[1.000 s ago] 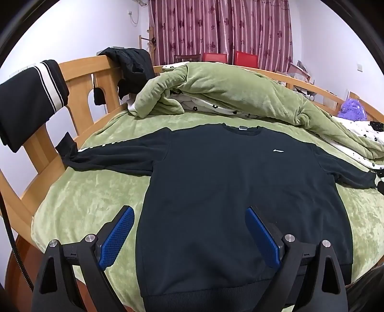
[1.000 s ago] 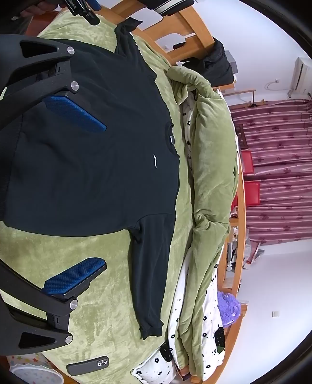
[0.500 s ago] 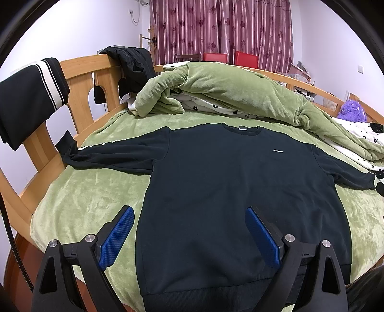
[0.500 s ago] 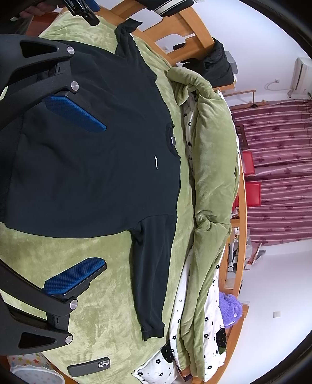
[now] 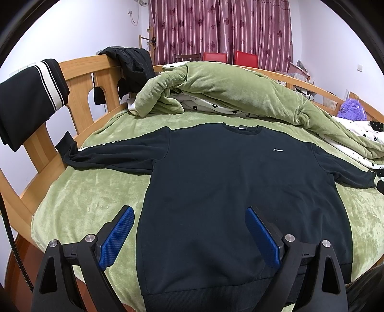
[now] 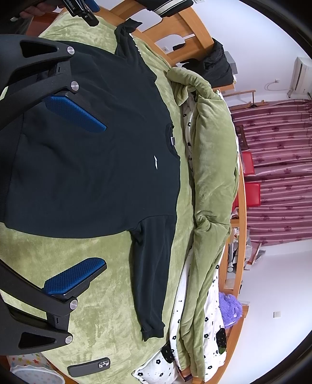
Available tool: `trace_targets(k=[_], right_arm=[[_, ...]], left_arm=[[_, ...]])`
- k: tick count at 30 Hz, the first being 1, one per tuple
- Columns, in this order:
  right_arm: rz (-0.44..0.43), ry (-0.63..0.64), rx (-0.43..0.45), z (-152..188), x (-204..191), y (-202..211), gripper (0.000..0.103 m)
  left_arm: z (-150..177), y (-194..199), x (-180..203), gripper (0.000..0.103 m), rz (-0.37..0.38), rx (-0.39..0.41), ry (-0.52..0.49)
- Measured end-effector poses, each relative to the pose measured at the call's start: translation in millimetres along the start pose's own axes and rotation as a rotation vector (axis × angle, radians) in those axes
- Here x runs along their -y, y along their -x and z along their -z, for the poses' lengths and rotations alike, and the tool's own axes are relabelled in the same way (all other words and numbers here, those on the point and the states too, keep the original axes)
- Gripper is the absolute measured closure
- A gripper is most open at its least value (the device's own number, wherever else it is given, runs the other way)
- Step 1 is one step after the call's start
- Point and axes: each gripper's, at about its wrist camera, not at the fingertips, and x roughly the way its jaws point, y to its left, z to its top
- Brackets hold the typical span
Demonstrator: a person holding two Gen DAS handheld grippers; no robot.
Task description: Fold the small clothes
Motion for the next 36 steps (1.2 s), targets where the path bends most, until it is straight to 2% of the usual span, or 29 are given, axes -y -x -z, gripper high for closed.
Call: trace_targets(k=[3, 36], right_arm=[[0.0, -0.003, 0.0, 1.9, -10.3, 2.1, 0.001], [-0.002, -0.002, 0.007, 1.2, 4.8, -1.6, 0.001]], left_arm=[[0.0, 0.2, 0.3, 0.009, 0.001, 0.001, -0.001], [-1.1, 4.9, 3.9, 0.009, -0.001, 0.004, -0.004]])
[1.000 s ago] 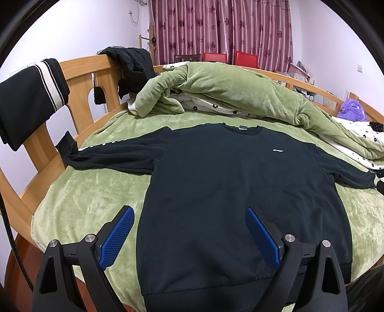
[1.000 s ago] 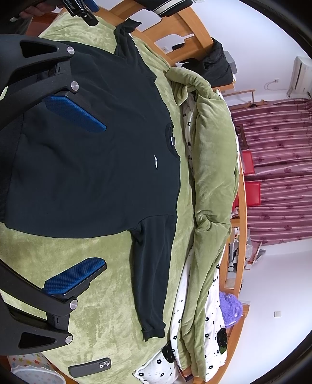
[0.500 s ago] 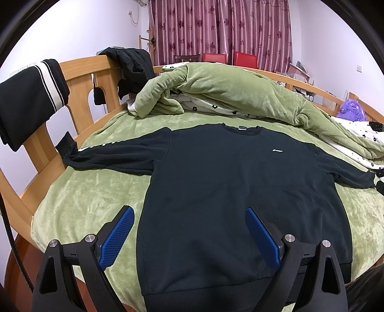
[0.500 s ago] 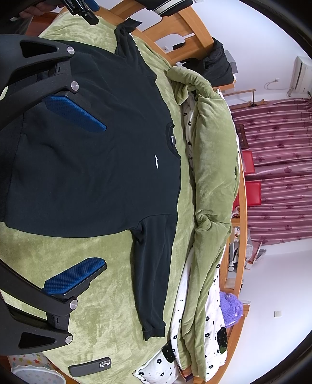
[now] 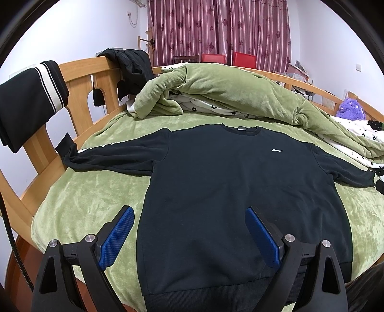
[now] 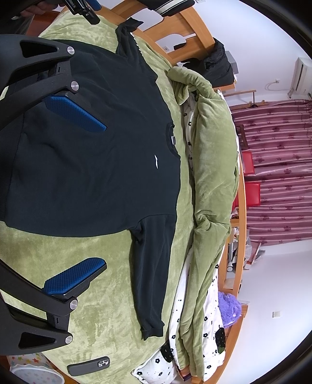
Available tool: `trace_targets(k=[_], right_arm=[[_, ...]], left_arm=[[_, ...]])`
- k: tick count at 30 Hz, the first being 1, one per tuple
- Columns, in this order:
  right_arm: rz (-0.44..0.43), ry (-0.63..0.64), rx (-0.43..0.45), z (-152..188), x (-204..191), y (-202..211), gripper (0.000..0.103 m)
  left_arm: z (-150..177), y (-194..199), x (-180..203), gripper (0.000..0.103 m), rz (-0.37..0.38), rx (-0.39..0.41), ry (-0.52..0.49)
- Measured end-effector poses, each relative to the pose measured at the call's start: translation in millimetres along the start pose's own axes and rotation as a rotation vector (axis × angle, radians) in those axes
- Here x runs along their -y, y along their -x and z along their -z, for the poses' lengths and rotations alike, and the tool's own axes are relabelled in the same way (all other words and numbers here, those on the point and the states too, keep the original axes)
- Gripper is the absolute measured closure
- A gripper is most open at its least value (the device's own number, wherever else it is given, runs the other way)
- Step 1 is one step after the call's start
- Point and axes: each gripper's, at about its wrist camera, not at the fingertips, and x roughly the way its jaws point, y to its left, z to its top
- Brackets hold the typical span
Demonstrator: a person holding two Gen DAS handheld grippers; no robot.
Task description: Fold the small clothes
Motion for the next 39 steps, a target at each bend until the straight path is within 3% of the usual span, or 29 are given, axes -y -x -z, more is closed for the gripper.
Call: trace_targets(k=[17, 32, 36, 39], right_arm=[[0.004, 0.012, -0.004, 1.5, 1.5, -1.7, 0.001], [0.003, 0.025, -0.001, 3.1, 4.4, -2.0, 0.001], [-0.003, 0.034, -0.04, 3.2, 4.0, -9.6, 0.001], [0.019, 0.047, -0.023, 3.8, 5.4, -8.6, 0.001]], left_arm=[[-0.8, 1.3, 1.7, 0.009, 0.0, 0.003, -0.002], [-2.5, 1.9, 10.8, 0.009, 0.044, 0.011, -0.036], [-3.0, -1.3, 9.3, 0.009, 0.044, 0.015, -0.018], [-2.9, -6.1, 3.4, 0.01, 0.059, -0.006, 0.015]])
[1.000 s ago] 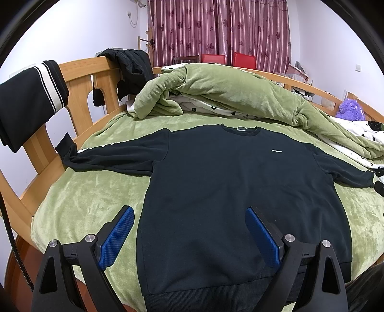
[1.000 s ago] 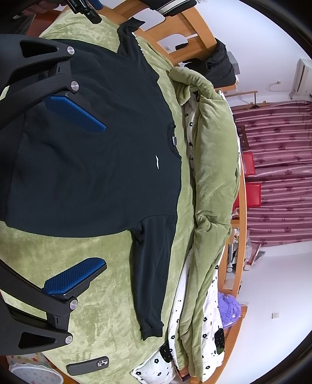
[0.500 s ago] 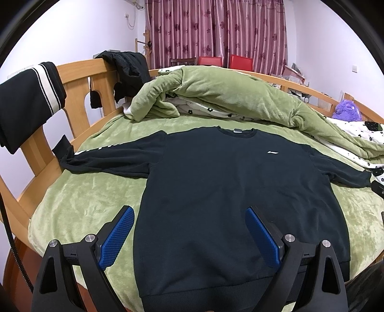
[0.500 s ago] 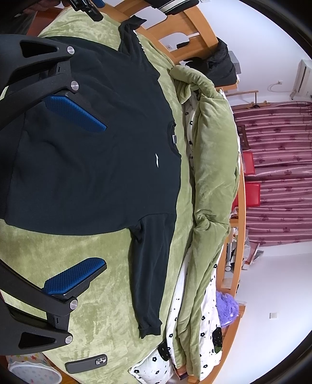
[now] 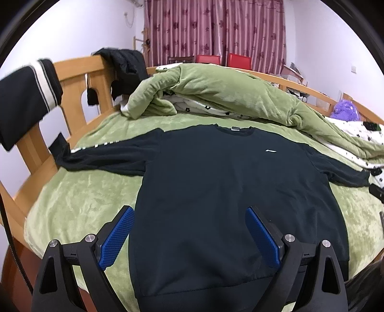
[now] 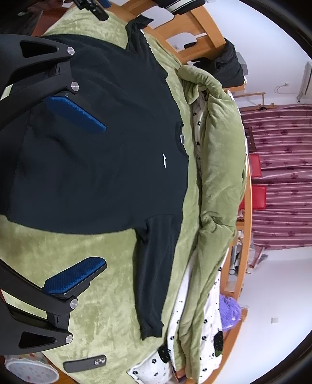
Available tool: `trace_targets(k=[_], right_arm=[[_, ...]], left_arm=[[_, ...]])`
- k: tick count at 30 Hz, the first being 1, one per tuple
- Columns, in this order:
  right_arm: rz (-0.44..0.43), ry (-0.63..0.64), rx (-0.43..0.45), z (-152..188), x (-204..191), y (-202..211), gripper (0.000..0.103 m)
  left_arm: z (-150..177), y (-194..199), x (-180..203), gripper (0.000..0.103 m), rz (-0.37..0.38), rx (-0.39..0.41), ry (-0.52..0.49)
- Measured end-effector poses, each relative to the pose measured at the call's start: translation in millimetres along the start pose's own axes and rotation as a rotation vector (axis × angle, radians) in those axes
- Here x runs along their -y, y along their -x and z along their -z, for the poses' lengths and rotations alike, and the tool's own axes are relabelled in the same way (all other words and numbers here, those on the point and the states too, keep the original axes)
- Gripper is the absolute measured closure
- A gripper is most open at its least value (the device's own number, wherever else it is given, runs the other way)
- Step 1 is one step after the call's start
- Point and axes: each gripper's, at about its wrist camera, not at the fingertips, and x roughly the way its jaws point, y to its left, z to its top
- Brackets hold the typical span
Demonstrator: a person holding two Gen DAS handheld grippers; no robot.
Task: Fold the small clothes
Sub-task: 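Move the left tool to the sweatshirt sleeve cuff and close on it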
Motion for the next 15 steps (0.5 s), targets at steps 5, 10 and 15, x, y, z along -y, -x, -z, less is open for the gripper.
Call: trace_targets(k=[5, 10, 15], right_arm=[[0.011, 0.0, 0.012, -0.4, 7.2, -1.4, 0.001], [0.005, -0.004, 0.024, -2.2, 13.3, -4.1, 0.001], [0.004, 0.033, 0.017, -4.5, 10.8, -13.1, 0.001]], left_arm=[[-3.0, -6.2, -15.3, 0.01, -0.005, -0.021, 0.032], [-12.8, -17.1, -37.6, 0.02, -0.021, -0.037, 0.049], [-31.7, -31.5, -75.4, 0.02, -0.088, -0.043, 0.085]])
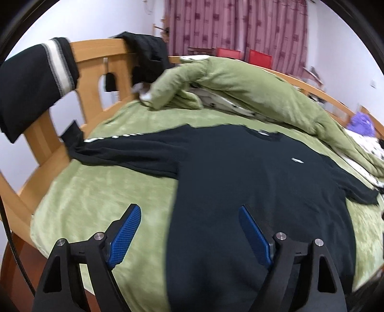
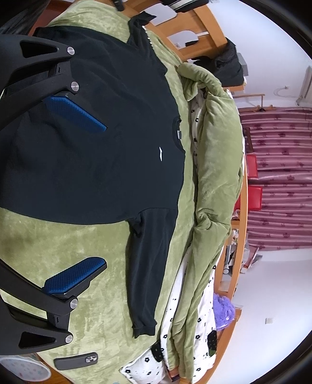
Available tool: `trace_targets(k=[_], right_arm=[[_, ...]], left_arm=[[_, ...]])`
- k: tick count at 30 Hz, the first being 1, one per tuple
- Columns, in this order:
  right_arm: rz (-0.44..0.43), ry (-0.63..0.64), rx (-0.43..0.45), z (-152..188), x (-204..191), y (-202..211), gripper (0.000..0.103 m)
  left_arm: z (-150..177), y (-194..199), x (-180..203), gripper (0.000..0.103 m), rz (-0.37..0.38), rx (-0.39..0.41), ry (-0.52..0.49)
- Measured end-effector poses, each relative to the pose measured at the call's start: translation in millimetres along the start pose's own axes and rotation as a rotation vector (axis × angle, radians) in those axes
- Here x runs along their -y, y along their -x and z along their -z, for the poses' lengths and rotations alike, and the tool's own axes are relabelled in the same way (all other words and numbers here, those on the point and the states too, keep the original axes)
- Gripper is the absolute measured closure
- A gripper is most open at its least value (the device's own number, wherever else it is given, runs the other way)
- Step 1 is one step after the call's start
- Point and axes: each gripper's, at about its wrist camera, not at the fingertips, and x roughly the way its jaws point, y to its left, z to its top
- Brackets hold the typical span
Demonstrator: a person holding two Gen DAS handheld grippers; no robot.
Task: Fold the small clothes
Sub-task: 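Move the left tool to the sweatshirt sleeve cuff and close on it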
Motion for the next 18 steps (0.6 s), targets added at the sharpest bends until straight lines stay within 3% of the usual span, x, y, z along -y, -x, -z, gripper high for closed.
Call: trace_targets(k=[10, 13, 18], right_arm=[[-0.076, -0.046, -0.035, -34.5, -16.8, -29.5, 0.004], [-0.087, -0.036, -0.018, -51.8, -29.4, -35.4, 0.004], [-0.069, 0.02, 0.001, -68.6, -55.9, -50.1, 0.004]], left_arm=[[-36.0, -84.6, -105.2, 0.02, -0.088, -0.033, 0.133], [-42.6, -110.7, -137.0, 0.02, -0.181, -0.025, 0.156], [-52.5, -150.4, -187.8, 0.022, -0.245, -0.015, 0.225]])
